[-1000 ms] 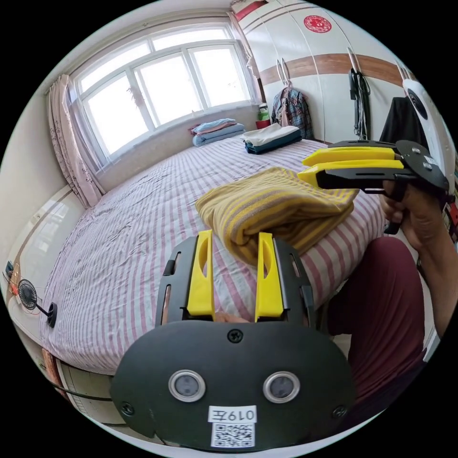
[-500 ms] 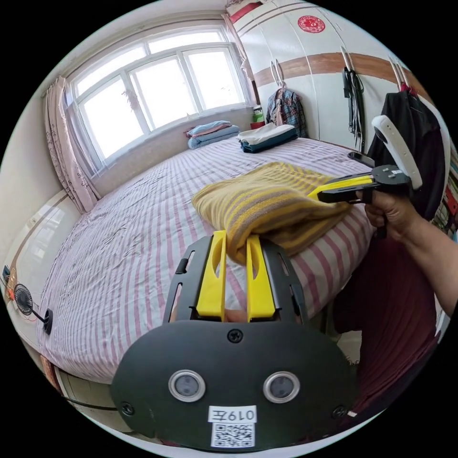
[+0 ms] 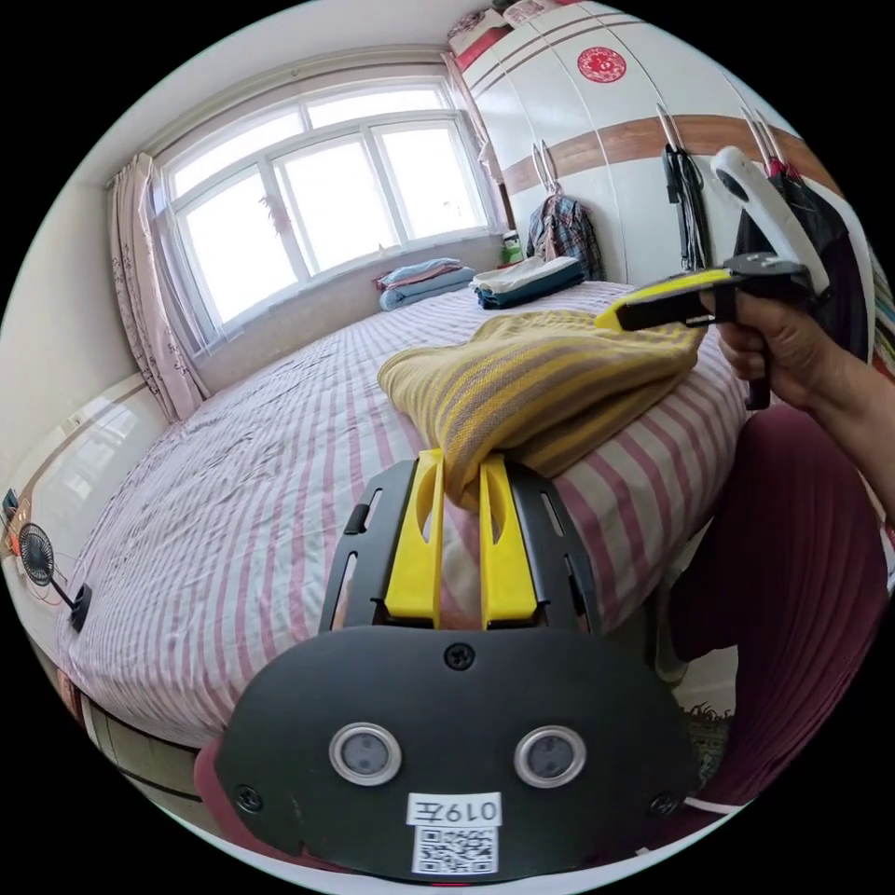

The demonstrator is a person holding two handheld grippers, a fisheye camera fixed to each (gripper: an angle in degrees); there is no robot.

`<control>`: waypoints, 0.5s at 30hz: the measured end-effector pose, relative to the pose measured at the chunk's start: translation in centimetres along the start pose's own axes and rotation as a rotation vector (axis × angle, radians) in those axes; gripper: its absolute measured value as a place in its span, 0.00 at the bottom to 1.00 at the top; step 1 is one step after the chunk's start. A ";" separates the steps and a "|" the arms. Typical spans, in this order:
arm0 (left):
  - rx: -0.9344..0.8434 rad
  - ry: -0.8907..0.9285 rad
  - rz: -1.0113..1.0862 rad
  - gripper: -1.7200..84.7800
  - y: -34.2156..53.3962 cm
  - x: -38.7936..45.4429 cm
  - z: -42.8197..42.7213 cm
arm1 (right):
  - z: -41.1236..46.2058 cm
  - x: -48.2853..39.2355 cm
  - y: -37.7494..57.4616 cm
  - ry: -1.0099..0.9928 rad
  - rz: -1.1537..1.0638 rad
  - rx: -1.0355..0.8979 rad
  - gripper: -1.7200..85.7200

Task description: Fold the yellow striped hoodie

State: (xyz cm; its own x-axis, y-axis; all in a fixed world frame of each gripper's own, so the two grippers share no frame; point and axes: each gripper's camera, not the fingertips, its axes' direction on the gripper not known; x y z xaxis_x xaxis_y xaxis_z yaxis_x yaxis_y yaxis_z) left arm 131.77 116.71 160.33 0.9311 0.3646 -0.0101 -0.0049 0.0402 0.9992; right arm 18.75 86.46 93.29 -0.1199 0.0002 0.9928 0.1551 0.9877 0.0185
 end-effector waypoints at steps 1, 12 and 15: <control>0.002 -0.005 0.009 0.04 0.0 0.0 0.0 | -0.7 -1.6 -0.8 -0.016 -0.024 0.059 0.01; 0.052 -0.036 0.046 0.06 0.6 -0.9 -0.2 | 4.6 -11.8 -3.1 -0.124 -0.131 -0.023 0.01; 0.041 -0.020 0.054 0.06 0.4 -1.5 -0.2 | 5.1 -14.1 -2.0 -0.081 -0.176 -0.047 0.02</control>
State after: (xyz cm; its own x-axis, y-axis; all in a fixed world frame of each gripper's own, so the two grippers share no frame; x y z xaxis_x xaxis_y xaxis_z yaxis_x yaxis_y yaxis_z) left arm 130.30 116.39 160.76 0.9369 0.3469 0.0440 -0.0405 -0.0174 0.9990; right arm 15.18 85.31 78.64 -0.2271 -0.1572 0.9611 0.1703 0.9653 0.1981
